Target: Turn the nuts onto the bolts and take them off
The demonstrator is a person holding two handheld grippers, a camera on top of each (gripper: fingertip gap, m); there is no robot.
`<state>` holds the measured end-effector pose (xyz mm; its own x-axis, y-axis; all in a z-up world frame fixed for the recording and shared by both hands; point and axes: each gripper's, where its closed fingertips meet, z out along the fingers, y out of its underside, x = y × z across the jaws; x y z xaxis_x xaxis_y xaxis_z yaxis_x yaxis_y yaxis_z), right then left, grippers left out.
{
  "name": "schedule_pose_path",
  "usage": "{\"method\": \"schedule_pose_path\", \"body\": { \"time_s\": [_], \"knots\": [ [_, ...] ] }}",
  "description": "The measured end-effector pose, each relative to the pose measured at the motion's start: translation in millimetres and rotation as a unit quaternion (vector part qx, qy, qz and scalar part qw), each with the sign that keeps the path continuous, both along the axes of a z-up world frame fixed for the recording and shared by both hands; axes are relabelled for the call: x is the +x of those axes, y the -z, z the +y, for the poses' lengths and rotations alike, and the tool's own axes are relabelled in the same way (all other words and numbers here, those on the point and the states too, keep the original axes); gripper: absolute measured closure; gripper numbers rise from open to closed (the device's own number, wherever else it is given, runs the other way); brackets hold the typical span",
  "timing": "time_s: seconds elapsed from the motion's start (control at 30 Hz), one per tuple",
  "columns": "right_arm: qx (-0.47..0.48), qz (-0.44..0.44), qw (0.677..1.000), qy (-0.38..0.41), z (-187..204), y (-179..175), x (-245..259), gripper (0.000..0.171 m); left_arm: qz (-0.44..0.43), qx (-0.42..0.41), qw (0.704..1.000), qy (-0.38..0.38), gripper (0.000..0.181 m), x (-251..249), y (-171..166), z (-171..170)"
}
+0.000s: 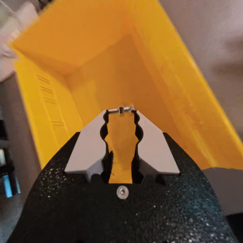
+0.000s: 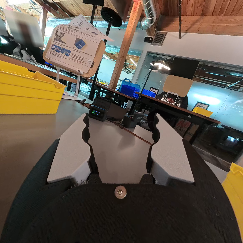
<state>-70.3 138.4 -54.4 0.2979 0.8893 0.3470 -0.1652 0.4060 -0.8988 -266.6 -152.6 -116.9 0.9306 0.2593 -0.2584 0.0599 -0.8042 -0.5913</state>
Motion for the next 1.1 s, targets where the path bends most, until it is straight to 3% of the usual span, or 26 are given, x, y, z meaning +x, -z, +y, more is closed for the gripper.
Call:
{"method": "schedule_pose_path", "body": {
  "time_s": [0.03, 0.13, 0.2, 0.27, 0.37, 0.47, 0.53, 0.63, 0.7, 0.83, 0.9, 0.97, 1.07, 1.1],
  "knots": [
    [0.0, 0.0, 1.0, -0.005, -2, 0, 0, 0.075, 0.057, 0.034, 0.998, 0.003, 0.144, 3, -26, 9],
    [0.001, 0.014, 0.999, -0.051, -19, -6, 2, 0.092, 0.242, 0.138, 0.959, 0.043, 0.144, 35, -103, 44],
    [-0.02, 0.026, 0.992, -0.123, -43, -14, 5, 0.104, 0.328, 0.194, 0.92, 0.09, 0.144, 73, -134, 70],
    [-0.091, 0.002, 0.964, -0.25, -79, -18, 9, 0.14, 0.386, 0.237, 0.881, 0.136, 0.145, 112, -147, 92],
    [-0.238, -0.035, 0.861, -0.448, -124, -31, 24, 0.149, 0.412, 0.288, 0.842, 0.195, 0.145, 162, -142, 120],
    [-0.353, -0.055, 0.743, -0.566, -137, -41, 39, 0.146, 0.407, 0.314, 0.824, 0.238, 0.145, 197, -127, 141],
    [-0.384, -0.051, 0.709, -0.589, -134, -45, 43, 0.146, 0.406, 0.325, 0.816, 0.253, 0.145, 212, -121, 151],
    [-0.396, -0.071, 0.687, -0.605, -138, -43, 45, 0.141, 0.4, 0.339, 0.81, 0.264, 0.145, 228, -117, 161],
    [-0.409, -0.066, 0.662, -0.625, -139, -47, 49, 0.147, 0.398, 0.345, 0.808, 0.264, 0.145, 235, -115, 166],
    [-0.407, -0.061, 0.656, -0.633, -137, -49, 52, 0.152, 0.4, 0.352, 0.806, 0.259, 0.145, 244, -113, 168],
    [-0.388, -0.068, 0.669, -0.63, -138, -49, 53, 0.154, 0.395, 0.356, 0.807, 0.256, 0.145, 245, -112, 167],
    [-0.355, -0.085, 0.706, -0.607, -137, -41, 50, 0.154, 0.37, 0.355, 0.816, 0.267, 0.144, 245, -106, 165],
    [-0.262, -0.139, 0.801, -0.519, -129, -13, 35, 0.155, 0.31, 0.319, 0.839, 0.312, 0.111, 245, -86, 161],
    [-0.221, -0.166, 0.825, -0.492, -127, -1, 31, 0.155, 0.308, 0.305, 0.837, 0.333, 0.109, 246, -82, 158]
  ]
}}
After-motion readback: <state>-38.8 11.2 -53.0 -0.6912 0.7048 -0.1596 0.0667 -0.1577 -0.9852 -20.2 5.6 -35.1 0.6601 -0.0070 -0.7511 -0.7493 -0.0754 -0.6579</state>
